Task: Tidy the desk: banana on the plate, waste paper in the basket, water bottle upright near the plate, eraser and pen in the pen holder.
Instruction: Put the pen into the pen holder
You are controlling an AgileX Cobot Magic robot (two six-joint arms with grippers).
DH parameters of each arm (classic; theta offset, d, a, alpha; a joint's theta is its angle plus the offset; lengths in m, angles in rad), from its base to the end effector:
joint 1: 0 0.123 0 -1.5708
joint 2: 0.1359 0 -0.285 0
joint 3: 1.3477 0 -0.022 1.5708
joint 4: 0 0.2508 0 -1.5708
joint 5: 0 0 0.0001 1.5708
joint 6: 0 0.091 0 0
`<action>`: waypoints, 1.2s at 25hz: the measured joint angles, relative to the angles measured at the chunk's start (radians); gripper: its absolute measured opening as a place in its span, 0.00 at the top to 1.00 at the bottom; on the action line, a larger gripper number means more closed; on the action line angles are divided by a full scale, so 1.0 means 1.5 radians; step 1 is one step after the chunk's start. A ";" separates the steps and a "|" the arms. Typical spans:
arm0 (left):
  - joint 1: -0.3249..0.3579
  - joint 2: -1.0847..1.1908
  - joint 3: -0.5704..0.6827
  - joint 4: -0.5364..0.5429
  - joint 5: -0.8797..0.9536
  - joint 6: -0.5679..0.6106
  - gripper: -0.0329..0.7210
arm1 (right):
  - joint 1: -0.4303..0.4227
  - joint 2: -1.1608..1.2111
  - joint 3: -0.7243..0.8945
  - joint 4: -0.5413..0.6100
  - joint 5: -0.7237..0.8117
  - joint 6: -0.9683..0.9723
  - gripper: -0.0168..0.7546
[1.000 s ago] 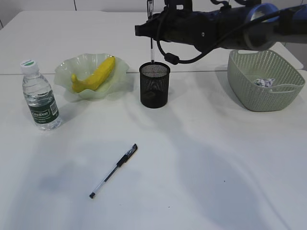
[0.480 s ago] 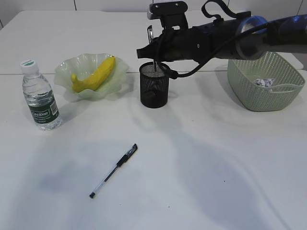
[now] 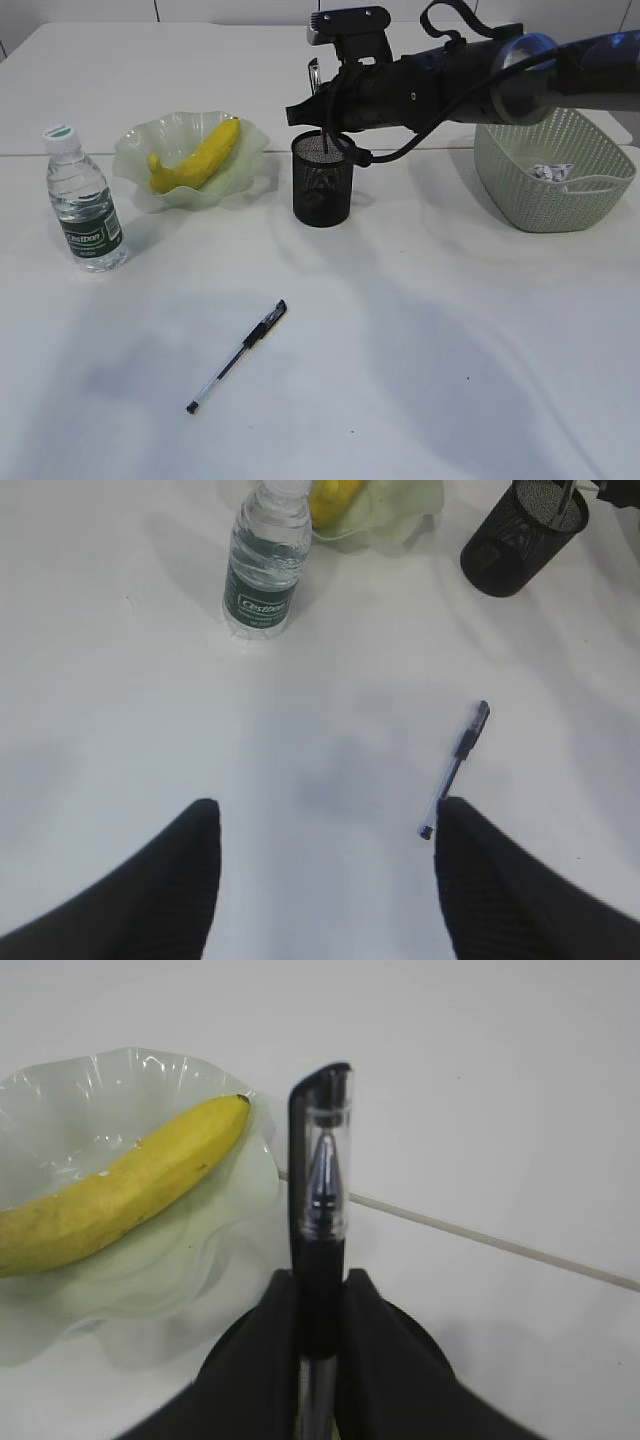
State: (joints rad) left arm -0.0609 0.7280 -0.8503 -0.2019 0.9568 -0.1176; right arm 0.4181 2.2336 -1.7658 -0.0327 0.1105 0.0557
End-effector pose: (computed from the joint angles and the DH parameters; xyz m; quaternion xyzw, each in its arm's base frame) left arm 0.1209 -0.0223 0.3529 -0.0461 0.9108 -0.1338 0.3878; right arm 0.4803 0.2130 0.2061 -0.1674 0.8413 0.1110 0.5019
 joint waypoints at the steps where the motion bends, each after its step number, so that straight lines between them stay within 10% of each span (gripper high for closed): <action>1: 0.000 0.000 0.000 0.000 0.000 0.000 0.32 | 0.000 0.000 0.000 0.000 0.000 0.000 0.87; 7: 0.000 0.000 0.000 0.000 0.000 0.000 0.32 | 0.000 0.000 0.000 0.000 0.002 0.000 0.66; 17: 0.000 0.000 0.000 -0.002 0.000 0.000 0.32 | 0.000 -0.026 0.000 -0.001 0.055 0.000 0.63; 30: 0.000 0.000 -0.011 -0.002 -0.004 0.000 0.35 | 0.000 -0.189 0.000 -0.001 0.508 0.000 0.67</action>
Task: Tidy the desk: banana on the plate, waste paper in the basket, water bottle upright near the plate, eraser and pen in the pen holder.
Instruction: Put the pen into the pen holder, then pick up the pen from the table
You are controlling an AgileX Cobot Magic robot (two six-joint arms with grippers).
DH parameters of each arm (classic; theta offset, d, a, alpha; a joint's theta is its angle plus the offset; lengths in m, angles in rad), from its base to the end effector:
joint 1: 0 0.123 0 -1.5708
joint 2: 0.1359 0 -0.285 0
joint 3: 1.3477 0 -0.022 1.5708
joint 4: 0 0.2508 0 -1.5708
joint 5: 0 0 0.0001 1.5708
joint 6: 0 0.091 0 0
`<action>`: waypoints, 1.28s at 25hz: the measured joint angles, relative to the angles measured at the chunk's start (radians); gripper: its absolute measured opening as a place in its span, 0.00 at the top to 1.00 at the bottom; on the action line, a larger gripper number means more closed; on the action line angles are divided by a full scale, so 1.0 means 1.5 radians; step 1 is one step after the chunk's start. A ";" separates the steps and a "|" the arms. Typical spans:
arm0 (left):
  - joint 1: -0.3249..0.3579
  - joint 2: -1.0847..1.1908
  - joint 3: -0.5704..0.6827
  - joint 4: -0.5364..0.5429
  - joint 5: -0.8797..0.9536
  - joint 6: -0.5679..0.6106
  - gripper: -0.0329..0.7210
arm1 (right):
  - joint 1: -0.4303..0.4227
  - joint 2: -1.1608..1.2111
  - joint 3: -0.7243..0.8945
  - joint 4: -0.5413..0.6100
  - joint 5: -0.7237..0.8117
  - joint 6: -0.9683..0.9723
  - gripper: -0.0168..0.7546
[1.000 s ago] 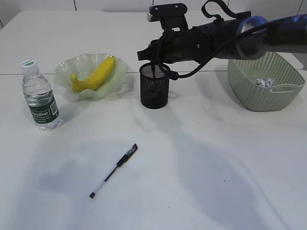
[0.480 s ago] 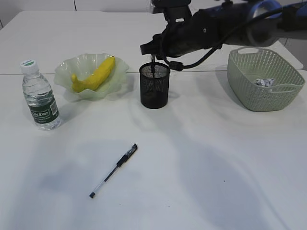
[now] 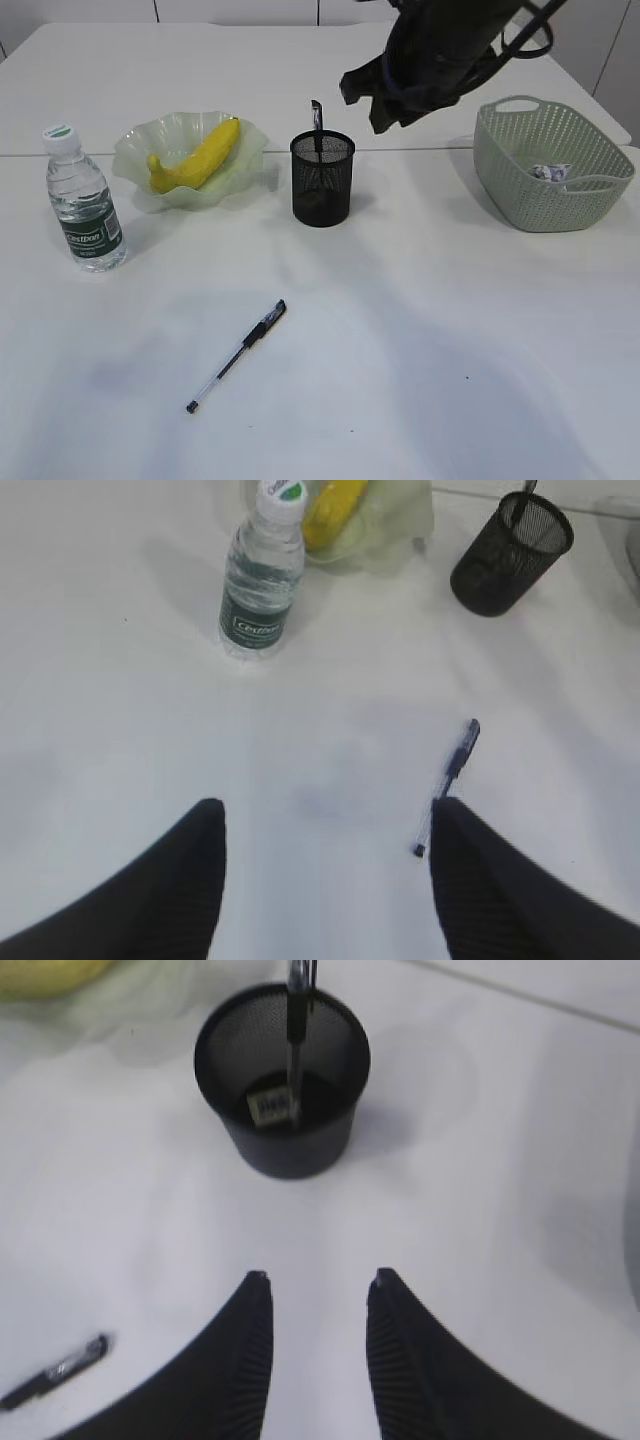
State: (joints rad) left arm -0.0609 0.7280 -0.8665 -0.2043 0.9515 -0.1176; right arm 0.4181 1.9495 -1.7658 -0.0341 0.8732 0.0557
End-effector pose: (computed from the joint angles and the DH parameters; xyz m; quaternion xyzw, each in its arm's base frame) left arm 0.1209 -0.0224 0.3583 -0.0456 0.9064 -0.1360 0.3974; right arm 0.4062 0.1779 0.2938 -0.1786 0.9382 0.0542 0.2914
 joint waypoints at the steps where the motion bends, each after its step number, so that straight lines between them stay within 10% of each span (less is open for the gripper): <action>1: 0.000 0.000 -0.005 0.000 -0.003 0.000 0.35 | 0.000 -0.012 0.000 0.000 0.029 0.000 0.67; 9: 0.000 0.000 -0.015 -0.003 -0.007 0.044 0.35 | 0.000 -0.071 0.017 0.028 0.199 -0.037 0.67; 32: -0.033 0.170 -0.216 -0.104 -0.001 0.202 0.44 | 0.000 -0.371 0.471 0.084 0.121 -0.055 0.67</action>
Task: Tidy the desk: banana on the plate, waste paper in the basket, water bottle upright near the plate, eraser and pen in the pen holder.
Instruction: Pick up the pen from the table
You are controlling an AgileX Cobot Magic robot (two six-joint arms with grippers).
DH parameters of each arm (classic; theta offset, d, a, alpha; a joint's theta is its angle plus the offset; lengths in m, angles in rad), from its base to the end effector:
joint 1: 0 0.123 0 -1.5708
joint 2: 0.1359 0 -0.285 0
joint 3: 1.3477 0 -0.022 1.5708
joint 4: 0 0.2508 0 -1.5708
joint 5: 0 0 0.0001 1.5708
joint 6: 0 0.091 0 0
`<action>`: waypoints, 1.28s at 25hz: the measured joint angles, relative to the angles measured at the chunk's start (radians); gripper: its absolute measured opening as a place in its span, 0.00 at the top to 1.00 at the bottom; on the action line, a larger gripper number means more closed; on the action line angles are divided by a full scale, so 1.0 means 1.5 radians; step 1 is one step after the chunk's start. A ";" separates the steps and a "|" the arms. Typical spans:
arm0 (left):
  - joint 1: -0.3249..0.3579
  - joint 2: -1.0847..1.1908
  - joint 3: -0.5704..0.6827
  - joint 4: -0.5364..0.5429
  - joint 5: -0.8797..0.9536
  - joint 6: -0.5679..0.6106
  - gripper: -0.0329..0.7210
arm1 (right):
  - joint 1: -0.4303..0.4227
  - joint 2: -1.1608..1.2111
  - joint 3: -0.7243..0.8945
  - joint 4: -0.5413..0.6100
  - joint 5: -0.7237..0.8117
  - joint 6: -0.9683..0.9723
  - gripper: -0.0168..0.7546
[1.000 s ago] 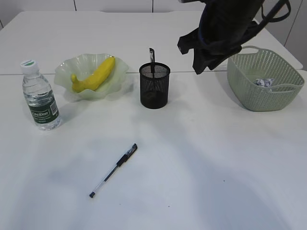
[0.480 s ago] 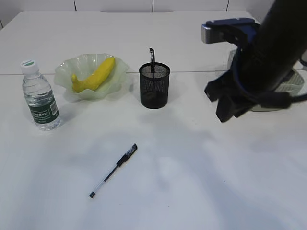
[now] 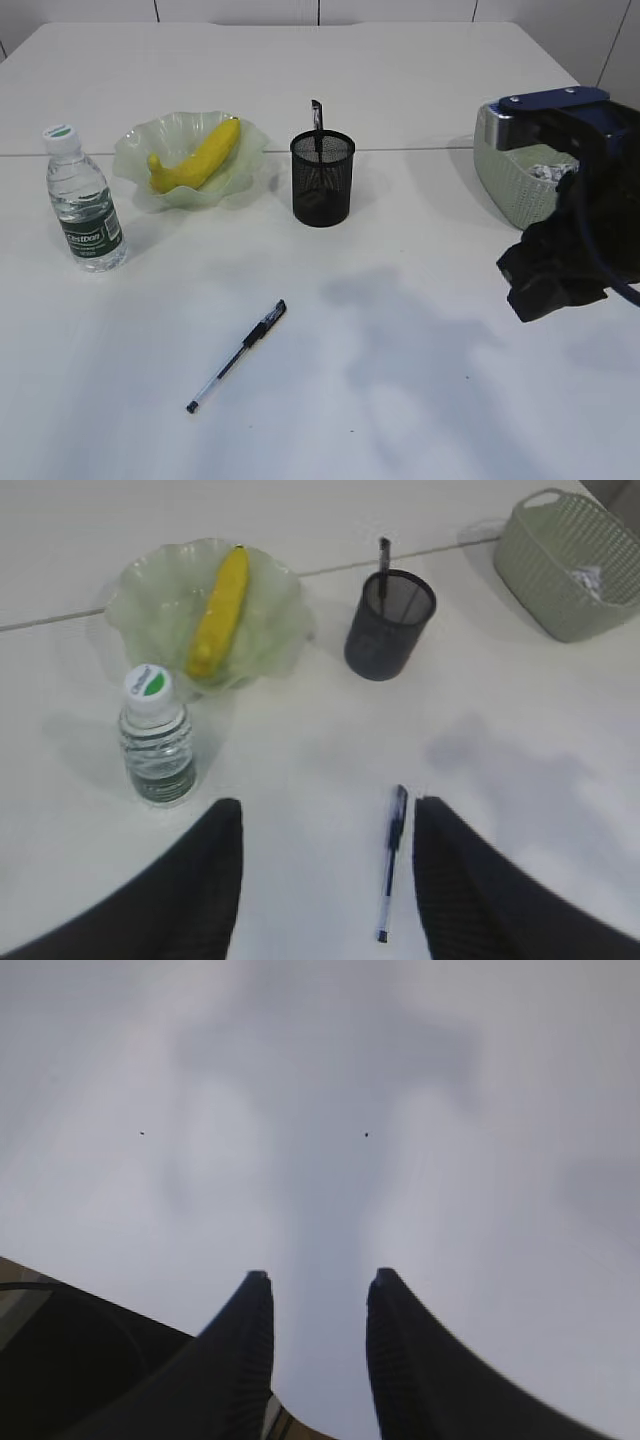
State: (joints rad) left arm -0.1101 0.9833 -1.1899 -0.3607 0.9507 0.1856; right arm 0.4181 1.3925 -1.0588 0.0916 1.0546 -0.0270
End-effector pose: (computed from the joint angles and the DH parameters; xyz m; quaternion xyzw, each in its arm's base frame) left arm 0.1760 -0.0458 0.4220 0.1012 0.8775 -0.1605 0.4404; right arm 0.2353 0.1125 0.2805 -0.2019 0.9692 0.0678 0.1235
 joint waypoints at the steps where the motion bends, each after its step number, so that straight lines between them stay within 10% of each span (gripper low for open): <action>1: -0.016 0.013 -0.008 0.000 0.000 0.006 0.44 | 0.000 -0.004 0.000 0.000 -0.001 0.000 0.67; 13: -0.318 0.262 -0.052 0.154 -0.054 0.000 0.44 | 0.000 -0.067 0.000 0.000 0.037 0.000 0.67; 32: -0.338 0.567 -0.054 0.171 -0.129 -0.059 0.44 | 0.000 -0.148 0.006 -0.032 0.104 0.052 0.67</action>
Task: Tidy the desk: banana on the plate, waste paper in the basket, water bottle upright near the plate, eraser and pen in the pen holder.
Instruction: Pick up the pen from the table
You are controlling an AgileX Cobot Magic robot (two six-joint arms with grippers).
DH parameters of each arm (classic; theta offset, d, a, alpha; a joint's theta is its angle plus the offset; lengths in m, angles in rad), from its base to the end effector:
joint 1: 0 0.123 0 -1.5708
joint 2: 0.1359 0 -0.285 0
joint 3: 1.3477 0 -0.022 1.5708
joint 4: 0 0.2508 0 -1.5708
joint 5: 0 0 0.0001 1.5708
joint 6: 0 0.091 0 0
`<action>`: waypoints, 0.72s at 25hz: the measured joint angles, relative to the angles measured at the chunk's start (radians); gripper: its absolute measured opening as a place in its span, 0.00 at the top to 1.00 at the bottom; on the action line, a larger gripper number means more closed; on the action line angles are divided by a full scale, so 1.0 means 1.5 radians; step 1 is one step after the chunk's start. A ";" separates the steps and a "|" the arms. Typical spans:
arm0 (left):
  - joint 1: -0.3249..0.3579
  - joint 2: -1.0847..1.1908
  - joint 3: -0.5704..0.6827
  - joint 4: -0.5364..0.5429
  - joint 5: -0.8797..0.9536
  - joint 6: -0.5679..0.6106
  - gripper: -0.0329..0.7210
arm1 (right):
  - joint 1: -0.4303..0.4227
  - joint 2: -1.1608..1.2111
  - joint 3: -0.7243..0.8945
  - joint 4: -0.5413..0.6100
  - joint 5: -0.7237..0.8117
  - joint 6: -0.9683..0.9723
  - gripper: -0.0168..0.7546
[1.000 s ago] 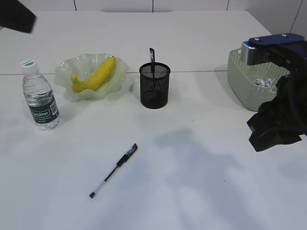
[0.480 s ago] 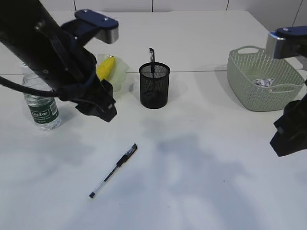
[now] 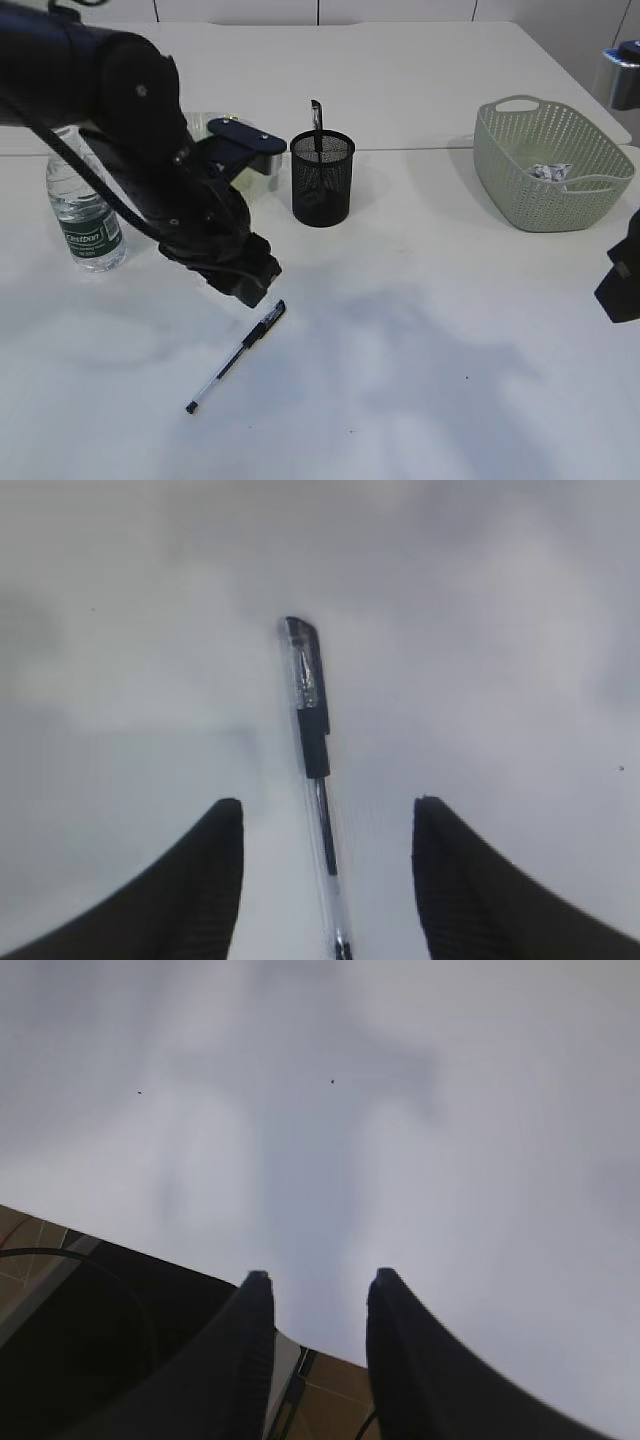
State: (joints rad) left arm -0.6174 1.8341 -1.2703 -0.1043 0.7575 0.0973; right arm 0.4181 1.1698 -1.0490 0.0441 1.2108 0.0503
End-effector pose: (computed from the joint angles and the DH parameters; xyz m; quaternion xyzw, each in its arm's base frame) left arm 0.3011 -0.2217 0.2045 0.3150 0.9333 -0.0833 0.1510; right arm 0.1866 0.0870 0.3255 -0.1762 0.9706 0.0587 0.1530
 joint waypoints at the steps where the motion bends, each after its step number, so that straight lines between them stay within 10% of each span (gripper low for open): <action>1: 0.000 0.013 -0.001 0.000 -0.001 -0.005 0.44 | 0.000 0.000 0.000 0.000 0.001 0.000 0.67; 18: 0.000 0.169 -0.091 0.000 0.043 -0.036 0.42 | 0.000 0.000 0.000 0.000 0.004 0.003 0.67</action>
State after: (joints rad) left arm -0.6174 2.0877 -1.4070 -0.1043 0.8221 0.0437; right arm 0.4181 1.1698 -1.0490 0.0434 1.2169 0.0543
